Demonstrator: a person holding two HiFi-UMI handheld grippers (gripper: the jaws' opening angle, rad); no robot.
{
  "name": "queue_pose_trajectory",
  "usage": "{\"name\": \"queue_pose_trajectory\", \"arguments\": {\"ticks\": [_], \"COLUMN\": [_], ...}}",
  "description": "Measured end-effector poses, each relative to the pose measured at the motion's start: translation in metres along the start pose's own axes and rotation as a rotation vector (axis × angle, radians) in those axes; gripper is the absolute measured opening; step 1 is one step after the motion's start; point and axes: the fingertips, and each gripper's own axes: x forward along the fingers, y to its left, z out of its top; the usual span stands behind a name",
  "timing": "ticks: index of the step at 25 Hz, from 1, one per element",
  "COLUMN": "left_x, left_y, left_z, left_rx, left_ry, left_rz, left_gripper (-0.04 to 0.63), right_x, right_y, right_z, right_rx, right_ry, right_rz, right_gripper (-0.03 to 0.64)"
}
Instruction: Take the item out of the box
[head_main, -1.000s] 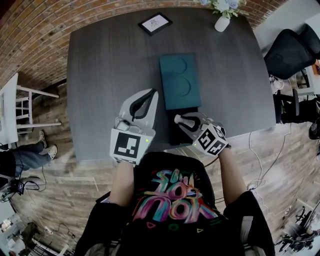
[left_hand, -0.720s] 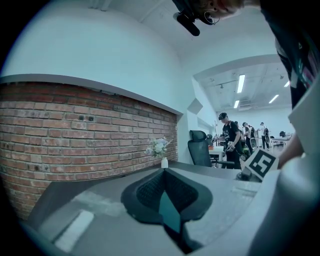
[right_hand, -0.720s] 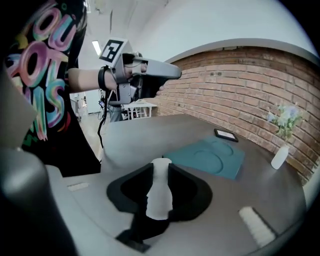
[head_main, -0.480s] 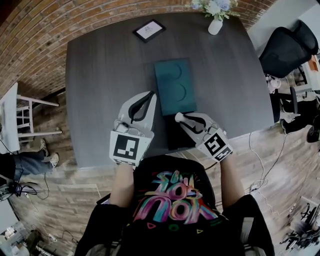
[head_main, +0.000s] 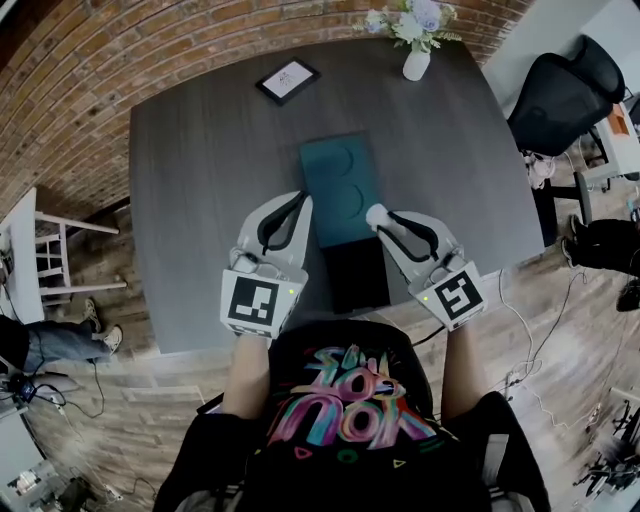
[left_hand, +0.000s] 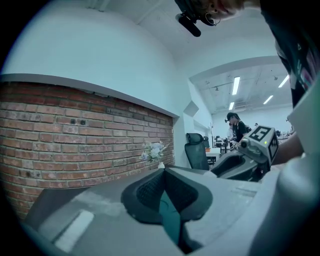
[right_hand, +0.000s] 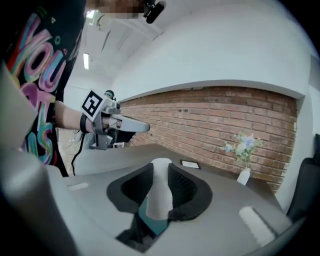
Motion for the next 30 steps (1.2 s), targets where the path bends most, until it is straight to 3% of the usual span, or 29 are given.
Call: {"name": "queue_pose_trajectory", "arguments": {"ticks": [8, 17, 23, 30], "left_x": [0.012, 0.018, 0.017, 0.015], "left_y": [-0.001, -0.006, -0.009, -0.010], "left_z": [0.010, 0.021, 0.023, 0.027], "left_rx": [-0.009, -0.039, -0.051, -0.054], "left_ry": [-0.018, -0.048, -0.050, -0.066], "left_rz": [-0.014, -0.041, -0.055, -0.049], "left_gripper": [0.000, 0.000, -0.002, -0.001], "right_x": [-0.025, -0.057, -0.071, -0.073], "right_y": [-0.055, -0.080, -0.083, -0.078], "right_z": [0.029, 0.060, 0.077, 0.075], "right_rx": [0.027, 0.065, 0.118, 0.142], "right_ry": [-0.123, -0.254, -0.345, -0.354], "right_rz": [-0.155, -0.273, -0.308, -0.305], "right_gripper": [0.097, 0.097, 0.097, 0.097]}}
